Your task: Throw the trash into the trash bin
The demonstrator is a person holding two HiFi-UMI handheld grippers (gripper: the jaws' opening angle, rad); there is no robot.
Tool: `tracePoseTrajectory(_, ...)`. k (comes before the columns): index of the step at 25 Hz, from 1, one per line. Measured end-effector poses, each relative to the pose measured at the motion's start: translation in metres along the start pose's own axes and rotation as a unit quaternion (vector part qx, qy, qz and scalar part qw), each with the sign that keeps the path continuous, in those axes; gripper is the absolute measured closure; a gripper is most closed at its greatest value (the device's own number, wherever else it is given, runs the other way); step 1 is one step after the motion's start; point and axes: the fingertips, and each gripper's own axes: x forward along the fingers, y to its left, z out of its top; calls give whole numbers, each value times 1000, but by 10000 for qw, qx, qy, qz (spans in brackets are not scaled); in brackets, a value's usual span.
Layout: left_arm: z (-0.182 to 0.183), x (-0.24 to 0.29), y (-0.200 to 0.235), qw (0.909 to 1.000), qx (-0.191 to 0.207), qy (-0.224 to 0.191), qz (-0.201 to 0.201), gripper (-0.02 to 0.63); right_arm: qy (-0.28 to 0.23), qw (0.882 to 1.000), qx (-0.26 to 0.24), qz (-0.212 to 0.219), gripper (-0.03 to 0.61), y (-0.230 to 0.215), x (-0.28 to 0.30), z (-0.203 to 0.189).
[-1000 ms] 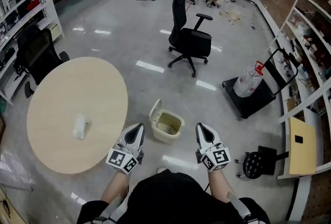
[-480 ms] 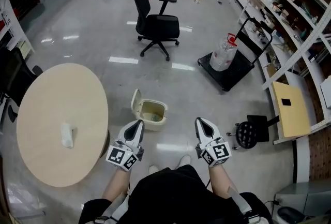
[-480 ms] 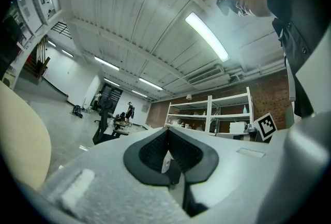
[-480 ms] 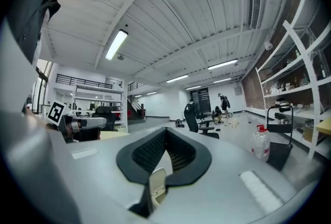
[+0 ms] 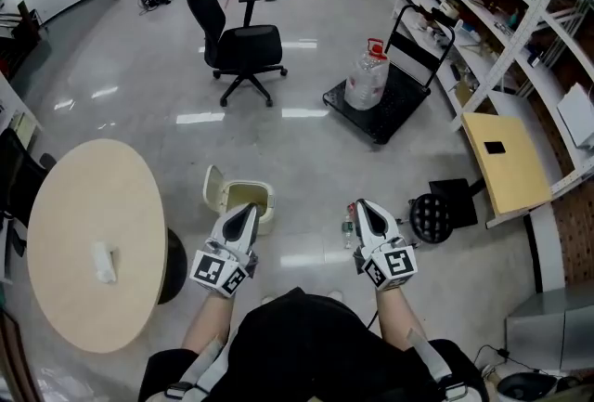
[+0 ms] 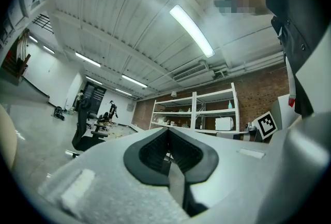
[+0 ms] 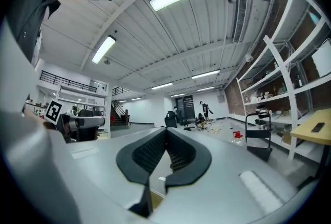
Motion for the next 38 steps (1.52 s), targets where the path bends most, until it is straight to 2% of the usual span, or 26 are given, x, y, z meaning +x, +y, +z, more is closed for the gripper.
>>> tracePoseTrajectory(11, -32, 103, -105, 9959, -28, 187, -881, 612, -109, 9927, -4, -1197, 572, -138, -91, 9)
tracePoseTrajectory(18, -58, 158, -176, 9893, -65, 210, -1445, 612, -178, 9867, -25, -1617, 572, -197, -154, 8)
tracePoseTrajectory(23, -87, 179, -210, 9854, -200, 440, -1633, 612, -88, 9829, 64, -1840, 572, -225, -193, -5)
tracePoseTrajectory(29, -104, 201, -214, 9824, -39, 609, -1766, 612, 94, 9801, 261, -1968, 572, -247, -191, -30)
tracePoseTrajectory(33, -108, 227, -201, 9824, 36, 566, -1778, 612, 197, 9821, 227, -1861, 572, -258, -163, -35)
tracePoseTrajectory(38, -121, 275, -172, 9801, -27, 549, -1907, 612, 301, 9796, 200, -1975, 572, -282, -117, -40)
